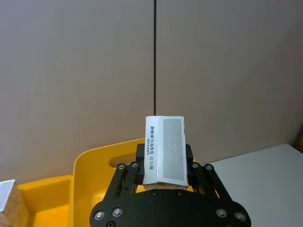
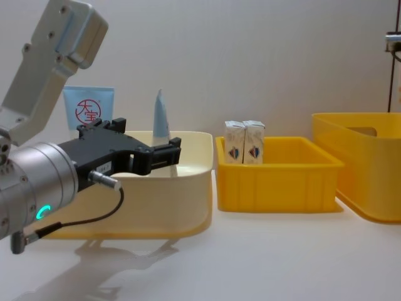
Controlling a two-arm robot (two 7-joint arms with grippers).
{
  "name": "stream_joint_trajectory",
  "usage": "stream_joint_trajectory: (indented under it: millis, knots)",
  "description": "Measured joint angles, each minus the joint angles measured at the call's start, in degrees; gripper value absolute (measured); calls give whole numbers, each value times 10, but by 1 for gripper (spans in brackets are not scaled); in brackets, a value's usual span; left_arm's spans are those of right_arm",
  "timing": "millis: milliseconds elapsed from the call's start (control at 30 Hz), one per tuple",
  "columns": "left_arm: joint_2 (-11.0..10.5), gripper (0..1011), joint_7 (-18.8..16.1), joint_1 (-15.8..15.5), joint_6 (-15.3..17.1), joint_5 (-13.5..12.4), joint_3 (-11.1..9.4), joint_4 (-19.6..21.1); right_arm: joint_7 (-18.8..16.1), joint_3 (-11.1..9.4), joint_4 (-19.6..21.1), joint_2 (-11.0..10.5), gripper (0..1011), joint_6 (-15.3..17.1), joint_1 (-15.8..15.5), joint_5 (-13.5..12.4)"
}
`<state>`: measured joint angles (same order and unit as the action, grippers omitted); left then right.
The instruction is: Bimanual collaborative sorting of washing and personal care products
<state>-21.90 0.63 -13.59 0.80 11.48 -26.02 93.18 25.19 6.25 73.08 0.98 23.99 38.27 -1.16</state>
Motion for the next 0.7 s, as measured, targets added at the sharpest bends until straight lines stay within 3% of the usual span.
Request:
stream_joint_trajectory:
  millis: [300,700]
  knots:
    - [0,1003,0,0,0,0,0,0,15,-8,-2,-1,463,3,-3,6]
    - [0,1003,0,0,0,0,0,0,23,-12,-2,-2,844,5,-5,9]
